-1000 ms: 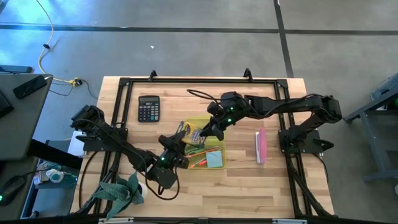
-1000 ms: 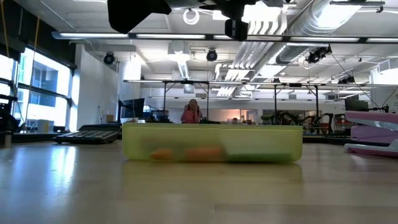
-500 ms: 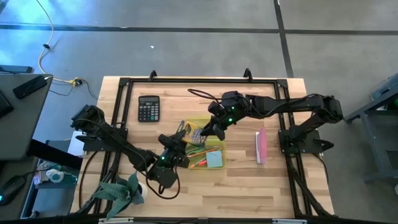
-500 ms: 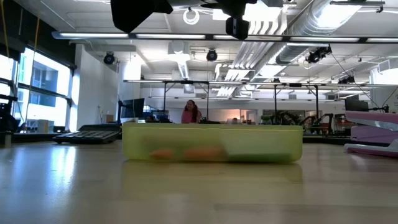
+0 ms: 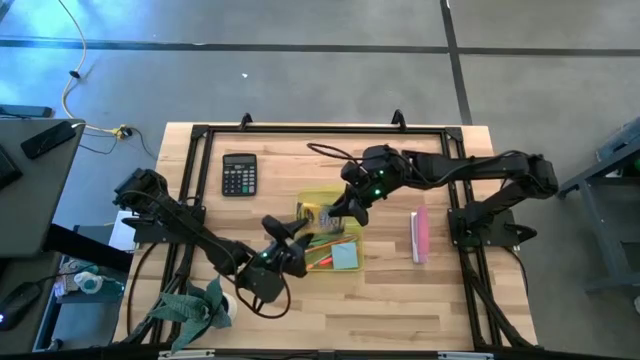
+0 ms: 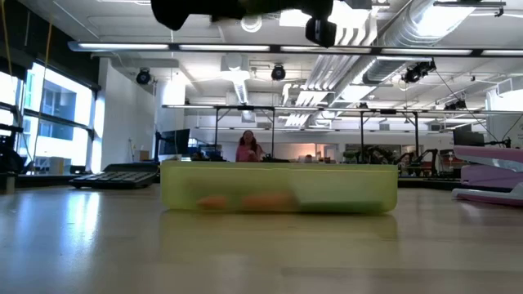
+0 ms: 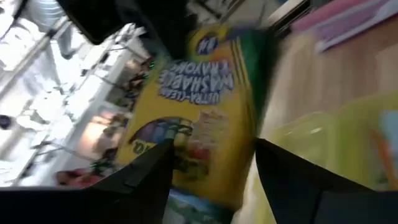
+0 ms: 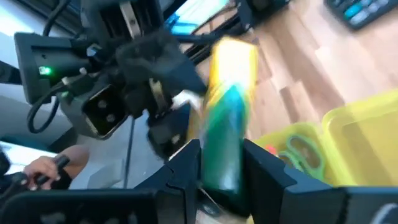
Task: Pack school essentials
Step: Put the yellow crayon box into the yellow supply box
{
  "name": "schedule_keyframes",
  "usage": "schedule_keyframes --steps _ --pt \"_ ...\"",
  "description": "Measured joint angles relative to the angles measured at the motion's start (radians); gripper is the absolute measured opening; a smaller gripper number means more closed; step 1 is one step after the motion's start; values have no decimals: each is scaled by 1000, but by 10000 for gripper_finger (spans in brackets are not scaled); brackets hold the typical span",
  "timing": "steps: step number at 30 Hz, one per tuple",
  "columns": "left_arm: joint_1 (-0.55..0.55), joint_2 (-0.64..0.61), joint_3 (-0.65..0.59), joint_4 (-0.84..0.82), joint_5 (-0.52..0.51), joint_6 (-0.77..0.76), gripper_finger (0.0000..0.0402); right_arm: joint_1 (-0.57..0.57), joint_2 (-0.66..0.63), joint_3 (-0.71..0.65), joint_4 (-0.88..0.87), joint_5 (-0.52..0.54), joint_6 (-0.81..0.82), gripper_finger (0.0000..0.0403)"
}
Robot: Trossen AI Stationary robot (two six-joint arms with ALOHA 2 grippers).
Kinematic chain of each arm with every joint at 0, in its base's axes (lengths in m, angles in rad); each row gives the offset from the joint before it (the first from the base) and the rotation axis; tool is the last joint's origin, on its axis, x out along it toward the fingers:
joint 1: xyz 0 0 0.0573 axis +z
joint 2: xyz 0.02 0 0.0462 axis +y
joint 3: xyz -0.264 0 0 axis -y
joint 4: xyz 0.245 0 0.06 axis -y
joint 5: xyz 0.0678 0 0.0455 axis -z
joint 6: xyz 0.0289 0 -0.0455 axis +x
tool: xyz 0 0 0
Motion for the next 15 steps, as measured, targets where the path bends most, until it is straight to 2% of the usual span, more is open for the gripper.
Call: schedule_keyframes --steps 6,15 --pt "5 -1 0 -4 68 -50 211 0 -15 0 -20 9 -19 94" --pt "7 -14 1 -21 59 -46 211 16 -15 1 -157 63 -73 94"
